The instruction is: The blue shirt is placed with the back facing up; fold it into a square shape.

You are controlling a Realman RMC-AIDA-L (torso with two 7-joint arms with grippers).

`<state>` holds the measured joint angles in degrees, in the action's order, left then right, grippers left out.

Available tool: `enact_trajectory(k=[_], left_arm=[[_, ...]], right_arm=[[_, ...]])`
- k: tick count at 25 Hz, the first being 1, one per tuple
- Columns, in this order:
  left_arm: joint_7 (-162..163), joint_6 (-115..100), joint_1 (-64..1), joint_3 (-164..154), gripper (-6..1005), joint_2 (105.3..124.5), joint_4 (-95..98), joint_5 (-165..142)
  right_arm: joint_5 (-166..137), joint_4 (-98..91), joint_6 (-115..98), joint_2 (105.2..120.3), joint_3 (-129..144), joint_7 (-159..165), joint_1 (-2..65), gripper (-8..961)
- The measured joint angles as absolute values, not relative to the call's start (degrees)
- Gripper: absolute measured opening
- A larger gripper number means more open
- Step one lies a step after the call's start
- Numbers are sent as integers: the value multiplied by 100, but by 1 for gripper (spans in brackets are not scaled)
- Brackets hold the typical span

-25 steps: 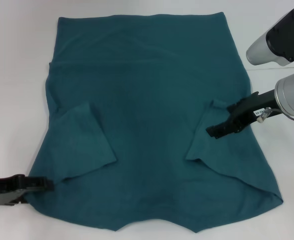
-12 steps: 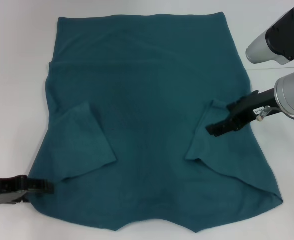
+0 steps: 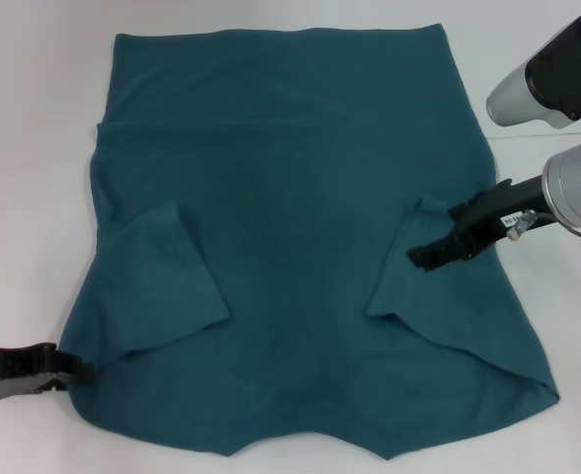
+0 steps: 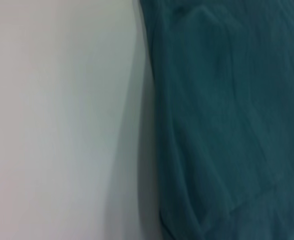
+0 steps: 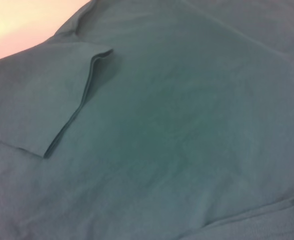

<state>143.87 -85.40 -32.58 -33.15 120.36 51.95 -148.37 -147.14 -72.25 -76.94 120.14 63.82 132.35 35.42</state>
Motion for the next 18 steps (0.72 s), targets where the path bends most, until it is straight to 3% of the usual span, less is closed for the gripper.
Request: enact_trajectory(k=[4, 13, 18], left_arm=[[14384, -8531, -3287, -3301, 282, 12032, 5184, -14816], [14529, -8405, -3313, -3314, 60, 12055, 5176, -14846], [14518, -8453, -3352, -3314, 24, 12030, 5187, -14833]], right_arm=[[-14720, -7225, -7694, 12015, 6430, 13236, 3541, 944], [-14734, -7225, -7688, 12015, 6438, 13310, 3542, 944], [-15138, -7288, -8098, 11988, 6438, 13947, 3562, 944]])
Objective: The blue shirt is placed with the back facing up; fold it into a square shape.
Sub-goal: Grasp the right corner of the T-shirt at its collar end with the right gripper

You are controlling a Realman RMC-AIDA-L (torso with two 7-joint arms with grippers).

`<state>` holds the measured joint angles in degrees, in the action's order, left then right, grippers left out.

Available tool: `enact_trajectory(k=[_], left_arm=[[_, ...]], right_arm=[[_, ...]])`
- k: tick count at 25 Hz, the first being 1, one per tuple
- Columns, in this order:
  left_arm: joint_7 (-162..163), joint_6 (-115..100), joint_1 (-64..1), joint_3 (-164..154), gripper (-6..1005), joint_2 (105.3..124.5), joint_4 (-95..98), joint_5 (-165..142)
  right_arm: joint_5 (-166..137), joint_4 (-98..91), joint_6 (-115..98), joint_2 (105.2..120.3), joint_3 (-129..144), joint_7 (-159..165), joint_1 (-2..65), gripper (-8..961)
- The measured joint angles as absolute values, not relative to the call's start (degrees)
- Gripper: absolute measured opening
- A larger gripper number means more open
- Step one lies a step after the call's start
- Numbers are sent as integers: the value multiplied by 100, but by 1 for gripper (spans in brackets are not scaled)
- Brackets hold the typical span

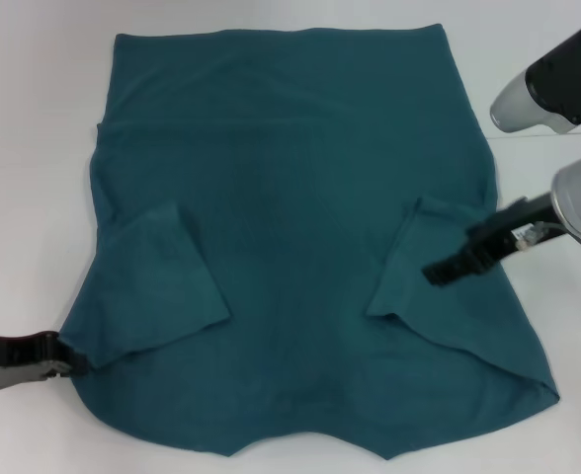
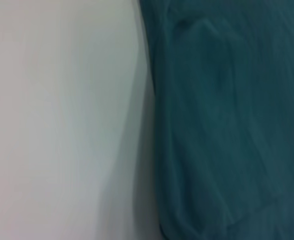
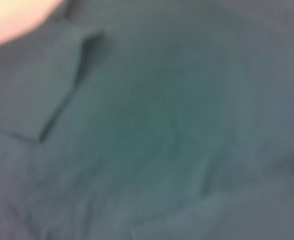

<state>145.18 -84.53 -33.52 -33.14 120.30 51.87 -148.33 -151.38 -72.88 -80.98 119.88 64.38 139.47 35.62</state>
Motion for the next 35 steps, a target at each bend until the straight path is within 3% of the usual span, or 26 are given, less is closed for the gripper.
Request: enact_trajectory(k=[7, 14, 19, 35], left_arm=[[14453, -8472, -3367, -3316, 24, 12029, 5211, -14812], [14337, -8487, -3405, -3446, 23, 12006, 5225, -14822], [14318, -8548, -3476, -3485, 23, 11976, 5225, -14849], [14308, -8571, -3481, -3551, 23, 11979, 5211, -14819]], right_arm=[[-15934, -7275, -8998, 11994, 6467, 14946, 3567, 945], [-16039, -7320, -9386, 11979, 6429, 15573, 3159, 944], [-16042, -7325, -9427, 11979, 6375, 15658, 2905, 864], [-15918, -7262, -9347, 12014, 6430, 15632, 2818, 772]])
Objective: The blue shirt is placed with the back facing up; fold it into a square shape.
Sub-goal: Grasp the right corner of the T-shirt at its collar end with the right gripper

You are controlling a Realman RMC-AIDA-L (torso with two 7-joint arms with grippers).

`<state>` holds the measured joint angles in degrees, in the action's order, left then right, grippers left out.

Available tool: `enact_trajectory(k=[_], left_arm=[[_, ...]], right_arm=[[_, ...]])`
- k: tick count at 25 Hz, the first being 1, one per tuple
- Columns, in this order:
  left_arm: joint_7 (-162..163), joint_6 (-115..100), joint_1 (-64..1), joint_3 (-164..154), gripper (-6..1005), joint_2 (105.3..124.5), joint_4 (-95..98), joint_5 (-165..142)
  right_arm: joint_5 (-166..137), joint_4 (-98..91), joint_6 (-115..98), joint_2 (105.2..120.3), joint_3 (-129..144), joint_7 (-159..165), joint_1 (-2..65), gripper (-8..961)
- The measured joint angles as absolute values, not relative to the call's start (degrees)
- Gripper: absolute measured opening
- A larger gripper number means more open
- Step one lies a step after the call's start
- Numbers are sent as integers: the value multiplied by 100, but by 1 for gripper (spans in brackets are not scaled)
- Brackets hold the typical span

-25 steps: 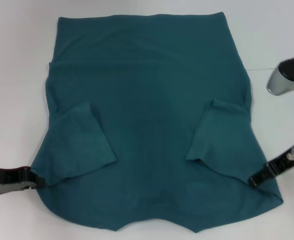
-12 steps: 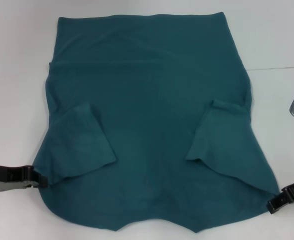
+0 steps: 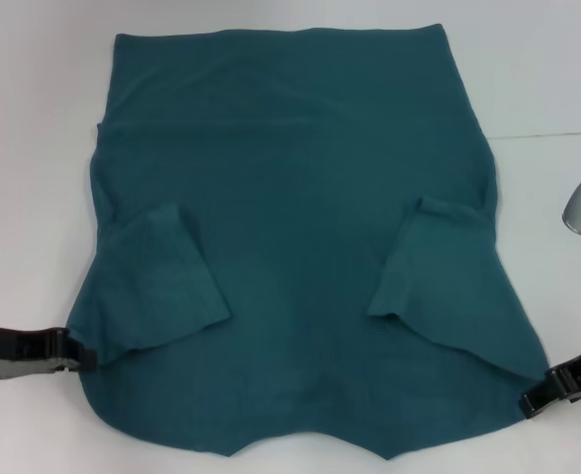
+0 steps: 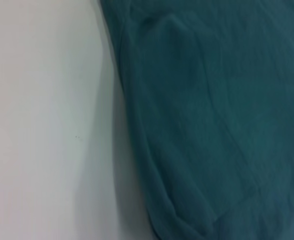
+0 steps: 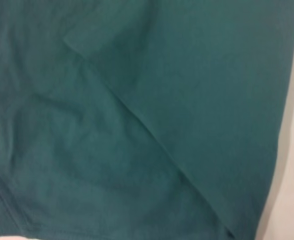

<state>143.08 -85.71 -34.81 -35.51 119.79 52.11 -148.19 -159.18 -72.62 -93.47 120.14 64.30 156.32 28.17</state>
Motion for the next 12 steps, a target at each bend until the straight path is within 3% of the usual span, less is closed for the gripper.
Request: enact_trajectory(k=[12], left_arm=[[14275, -8566, -3477, -3551, 23, 11989, 5211, -14809]], right_arm=[[-15953, -7142, -9292, 12007, 6505, 15679, 2889, 699]])
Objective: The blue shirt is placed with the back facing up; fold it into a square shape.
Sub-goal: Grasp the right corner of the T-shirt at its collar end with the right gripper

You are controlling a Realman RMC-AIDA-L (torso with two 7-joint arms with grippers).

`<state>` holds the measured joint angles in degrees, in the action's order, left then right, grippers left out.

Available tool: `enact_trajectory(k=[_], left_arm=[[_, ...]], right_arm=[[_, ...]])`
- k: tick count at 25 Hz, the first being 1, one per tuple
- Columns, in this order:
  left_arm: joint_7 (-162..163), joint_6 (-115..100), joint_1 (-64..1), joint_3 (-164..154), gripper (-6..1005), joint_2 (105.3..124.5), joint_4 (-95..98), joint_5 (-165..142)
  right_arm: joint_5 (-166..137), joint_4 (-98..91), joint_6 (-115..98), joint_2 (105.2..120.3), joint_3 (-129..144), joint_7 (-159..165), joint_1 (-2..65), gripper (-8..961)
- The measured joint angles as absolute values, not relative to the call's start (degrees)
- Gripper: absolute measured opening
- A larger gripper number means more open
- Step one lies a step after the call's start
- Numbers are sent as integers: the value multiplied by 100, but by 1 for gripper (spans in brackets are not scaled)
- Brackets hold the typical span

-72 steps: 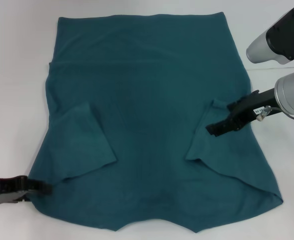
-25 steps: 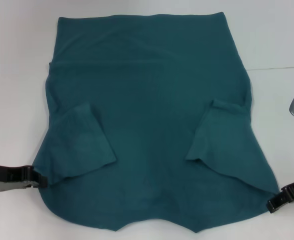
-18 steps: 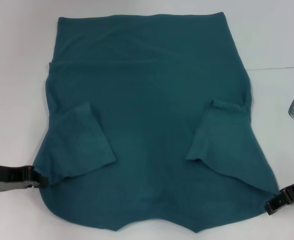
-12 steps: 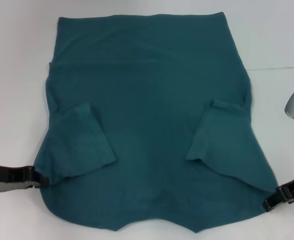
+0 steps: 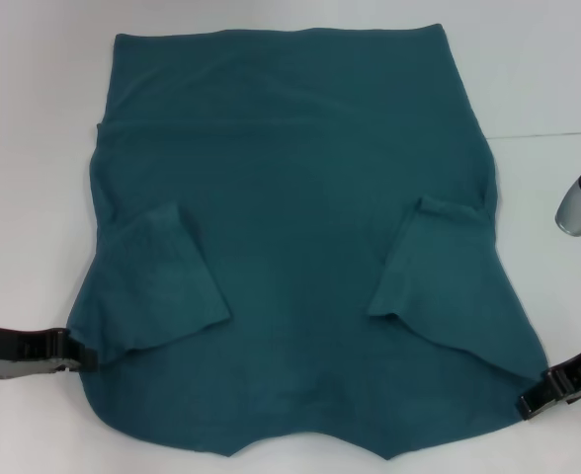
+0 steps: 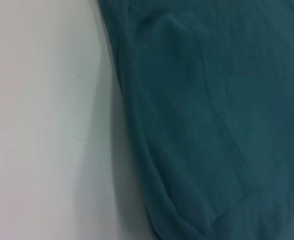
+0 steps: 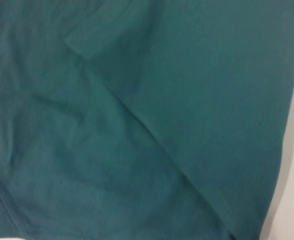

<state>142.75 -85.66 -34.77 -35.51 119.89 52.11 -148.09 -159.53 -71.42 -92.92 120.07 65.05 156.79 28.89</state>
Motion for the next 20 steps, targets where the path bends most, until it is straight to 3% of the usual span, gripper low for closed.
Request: enact_trajectory(k=[8, 13, 16, 20], left_arm=[[14264, -8553, -3480, -3551, 24, 11989, 5198, -14809], [14264, -8563, -3472, -3551, 24, 11997, 5210, -14803], [14264, -8568, -3467, -3551, 24, 11997, 5216, -14800], [14257, -8567, -3465, -3550, 24, 11997, 5219, -14800]], right_arm=[[-15953, -7065, -9190, 12009, 6738, 15695, 2939, 698], [-15916, -6973, -9113, 12015, 6767, 15653, 2964, 638], [-15863, -6958, -9088, 12014, 6768, 15648, 2985, 434], [-15758, -6956, -9087, 11994, 6768, 15634, 3006, 349]])
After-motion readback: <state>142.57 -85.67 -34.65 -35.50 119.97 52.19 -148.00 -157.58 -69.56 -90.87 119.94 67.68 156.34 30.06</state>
